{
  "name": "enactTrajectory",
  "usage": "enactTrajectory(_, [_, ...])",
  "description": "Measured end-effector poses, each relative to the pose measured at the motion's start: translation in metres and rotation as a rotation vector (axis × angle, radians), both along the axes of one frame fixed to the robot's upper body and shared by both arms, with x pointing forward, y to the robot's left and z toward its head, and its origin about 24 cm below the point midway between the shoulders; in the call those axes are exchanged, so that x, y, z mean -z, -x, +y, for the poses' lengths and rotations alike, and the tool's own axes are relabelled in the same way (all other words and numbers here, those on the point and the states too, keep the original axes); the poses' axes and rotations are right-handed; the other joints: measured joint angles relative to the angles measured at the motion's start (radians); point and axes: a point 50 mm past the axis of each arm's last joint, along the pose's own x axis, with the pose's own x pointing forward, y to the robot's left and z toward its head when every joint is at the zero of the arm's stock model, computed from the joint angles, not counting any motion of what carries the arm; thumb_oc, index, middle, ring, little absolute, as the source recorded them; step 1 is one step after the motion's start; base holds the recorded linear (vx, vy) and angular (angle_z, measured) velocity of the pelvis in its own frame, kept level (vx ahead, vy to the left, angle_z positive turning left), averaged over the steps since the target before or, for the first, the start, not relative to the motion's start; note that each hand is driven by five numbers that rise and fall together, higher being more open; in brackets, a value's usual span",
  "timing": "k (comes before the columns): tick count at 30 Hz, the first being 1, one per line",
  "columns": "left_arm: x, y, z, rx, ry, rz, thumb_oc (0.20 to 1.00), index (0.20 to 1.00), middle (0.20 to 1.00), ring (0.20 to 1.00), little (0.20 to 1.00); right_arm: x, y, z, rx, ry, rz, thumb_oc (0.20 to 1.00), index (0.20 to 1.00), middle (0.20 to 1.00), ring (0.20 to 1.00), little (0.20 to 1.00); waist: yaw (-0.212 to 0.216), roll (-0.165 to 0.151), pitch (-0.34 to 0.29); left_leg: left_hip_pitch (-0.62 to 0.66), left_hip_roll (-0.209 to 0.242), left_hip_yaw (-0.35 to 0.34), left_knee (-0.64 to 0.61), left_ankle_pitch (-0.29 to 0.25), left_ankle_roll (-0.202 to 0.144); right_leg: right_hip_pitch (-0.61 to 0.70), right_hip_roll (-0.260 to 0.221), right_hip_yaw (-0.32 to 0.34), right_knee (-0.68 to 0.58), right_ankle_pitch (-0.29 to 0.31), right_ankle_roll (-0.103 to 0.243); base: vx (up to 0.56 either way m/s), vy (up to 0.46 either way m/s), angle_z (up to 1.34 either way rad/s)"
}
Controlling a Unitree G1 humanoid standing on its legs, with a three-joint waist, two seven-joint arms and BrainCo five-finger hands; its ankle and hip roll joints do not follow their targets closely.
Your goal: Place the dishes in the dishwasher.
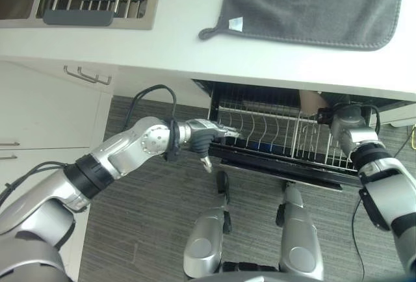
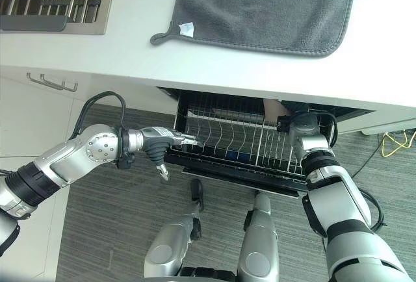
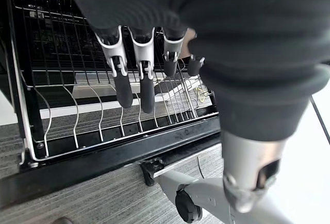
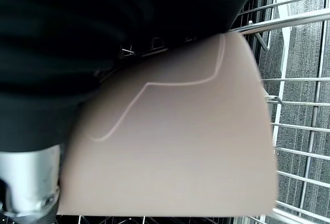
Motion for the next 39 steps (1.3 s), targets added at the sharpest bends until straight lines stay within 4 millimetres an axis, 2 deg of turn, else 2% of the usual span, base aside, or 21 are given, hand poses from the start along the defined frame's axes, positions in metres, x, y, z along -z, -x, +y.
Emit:
enactTrajectory(9, [0.027, 0.007, 0.005, -0.039, -0.008, 0.09, 1.0, 1.0, 1.0, 1.0, 1.0, -0.004, -0.001, -0.001, 0.024, -0.015, -0.023, 0.2, 0.2, 0.2, 0.2, 0.2, 0.001, 0.002, 0.001, -0.008, -0.008, 0.0, 0.0, 0.002, 0.002, -0.007, -0.004, 0.002, 0.0, 0.003, 0.003, 0.0, 0.0, 0.0])
enactTrajectory(16, [0.047, -0.003, 0.015, -0.163, 0.009, -0.009, 1.0, 1.0, 1.0, 1.0, 1.0, -0.007, -0.002, 0.0, 0.019, -0.014, -0.041, 0.2, 0.2, 0.2, 0.2, 0.2, 0.001, 0.002, 0.001, -0.014, -0.008, 0.001, 0.0, 0.003, 0.004, -0.015, -0.002, 0.009, 0.0, 0.005, 0.002, -0.01, -0.006, 0.0])
enactTrajectory(22, [0.046, -0.013, 0.016, -0.24, 0.1, -0.211, 1.0, 1.0, 1.0, 1.0, 1.0, -0.007, -0.002, 0.001, 0.015, -0.018, -0.053, 0.2, 0.2, 0.2, 0.2, 0.2, 0.0, -0.002, 0.002, -0.018, -0.007, 0.002, 0.0, 0.003, 0.004, -0.02, 0.0, 0.011, 0.0, 0.005, 0.002, 0.0, -0.041, -0.01])
enactTrajectory(27, [0.043, -0.014, 0.014, -0.247, 0.125, -0.29, 1.0, 1.0, 1.0, 1.0, 1.0, -0.008, -0.002, 0.002, 0.019, -0.037, -0.07, 0.2, 0.2, 0.2, 0.2, 0.2, -0.002, -0.009, 0.002, -0.027, -0.007, 0.001, 0.0, 0.003, 0.005, -0.027, 0.0, 0.01, 0.0, 0.006, 0.002, 0.0, -0.024, 0.0])
enactTrajectory(32, [0.043, -0.015, 0.013, -0.252, 0.12, -0.293, 1.0, 1.0, 1.0, 1.0, 1.0, -0.007, -0.003, 0.006, 0.022, -0.059, -0.075, 0.2, 0.2, 0.2, 0.2, 0.2, -0.003, -0.027, 0.003, -0.034, -0.008, 0.004, 0.0, 0.003, 0.005, -0.036, 0.0, 0.015, 0.0, 0.008, 0.003, 0.0, 0.004, -0.01])
enactTrajectory(39, [0.046, -0.015, 0.01, -0.237, 0.101, -0.287, 1.0, 1.0, 1.0, 1.0, 1.0, -0.009, -0.004, 0.006, 0.024, -0.061, -0.079, 0.2, 0.2, 0.2, 0.2, 0.2, -0.003, -0.028, 0.004, -0.04, -0.01, 0.008, 0.0, 0.003, 0.006, -0.045, -0.002, 0.021, 0.0, 0.01, 0.002, 0.0, 0.002, 0.0])
